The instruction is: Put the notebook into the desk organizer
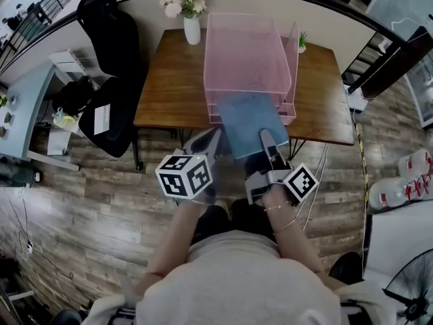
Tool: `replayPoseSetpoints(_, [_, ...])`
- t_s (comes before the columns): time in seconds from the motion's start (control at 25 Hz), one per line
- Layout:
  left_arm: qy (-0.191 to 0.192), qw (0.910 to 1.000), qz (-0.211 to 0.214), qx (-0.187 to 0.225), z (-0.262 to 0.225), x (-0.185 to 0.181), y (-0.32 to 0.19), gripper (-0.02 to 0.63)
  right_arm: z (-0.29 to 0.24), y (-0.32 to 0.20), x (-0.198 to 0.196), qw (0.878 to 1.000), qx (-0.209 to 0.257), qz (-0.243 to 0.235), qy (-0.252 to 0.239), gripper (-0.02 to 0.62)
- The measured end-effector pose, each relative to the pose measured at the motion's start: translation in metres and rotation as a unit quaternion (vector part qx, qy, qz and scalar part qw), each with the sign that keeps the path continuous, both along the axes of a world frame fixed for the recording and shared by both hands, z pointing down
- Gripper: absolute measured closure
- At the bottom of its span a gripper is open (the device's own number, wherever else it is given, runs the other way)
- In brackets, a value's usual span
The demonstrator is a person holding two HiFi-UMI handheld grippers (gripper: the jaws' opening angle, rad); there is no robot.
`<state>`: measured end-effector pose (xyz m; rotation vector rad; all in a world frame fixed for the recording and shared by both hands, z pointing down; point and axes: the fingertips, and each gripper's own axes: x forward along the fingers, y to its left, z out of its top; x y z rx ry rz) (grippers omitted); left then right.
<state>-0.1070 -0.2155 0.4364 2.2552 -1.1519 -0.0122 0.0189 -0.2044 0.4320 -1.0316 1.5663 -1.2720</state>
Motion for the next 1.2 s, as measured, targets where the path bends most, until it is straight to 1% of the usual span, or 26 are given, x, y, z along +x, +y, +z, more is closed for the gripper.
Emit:
replayPoseSetpoints(0.12, [-0.003, 1.0, 0.007, -0.006, 0.004, 0.001, -0.002, 0.596, 0.005, -0.003, 0.002, 1.0, -0.008, 0.012, 0.0, 0.526])
replayPoseSetpoints(0.24, [-0.008, 0.9998, 0.014, -0.012, 0.008, 0.004, -0.003, 0.597, 0.013, -0.004, 0.003, 0.999, -0.025, 0.023, 0.01, 0.534])
replayPoseSetpoints(0.32, [-0.012, 0.9996, 0.018, -0.018, 0.013, 0.008, -0.004, 0.597, 0.021, -0.004, 0.001, 0.999, -0.038, 0.028, 0.007, 0.54])
replayPoseSetpoints(0.48, [-0.025, 0.9986, 0.033, -0.031, 0.021, 0.014, -0.008, 0.596, 0.028, -0.01, -0.001, 0.998, -0.053, 0.025, 0.001, 0.546])
replayPoseSetpoints(0.64, [-0.032, 0.9981, 0.034, -0.039, 0.023, 0.017, -0.018, 0.596, 0.029, -0.022, 0.004, 0.998, -0.056, 0.026, 0.007, 0.551])
replayPoseSetpoints(0.8, [-0.032, 0.9983, 0.03, -0.039, 0.021, 0.021, -0.027, 0.597, 0.033, -0.03, 0.009, 0.997, -0.058, 0.03, 0.033, 0.555])
replayPoseSetpoints(1.0, [-0.032, 0.9982, 0.023, -0.044, 0.025, 0.024, -0.034, 0.597, 0.042, -0.04, 0.016, 0.996, -0.065, 0.043, 0.037, 0.556])
replayPoseSetpoints(1.12, [-0.039, 0.9986, 0.017, -0.033, 0.026, 0.025, -0.037, 0.596, 0.045, -0.047, 0.019, 0.996, -0.063, 0.045, 0.04, 0.555])
replayPoseSetpoints(1.2, [-0.051, 0.9984, 0.013, -0.021, 0.025, 0.025, -0.039, 0.597, 0.045, -0.052, 0.019, 0.996, -0.06, 0.045, 0.043, 0.555])
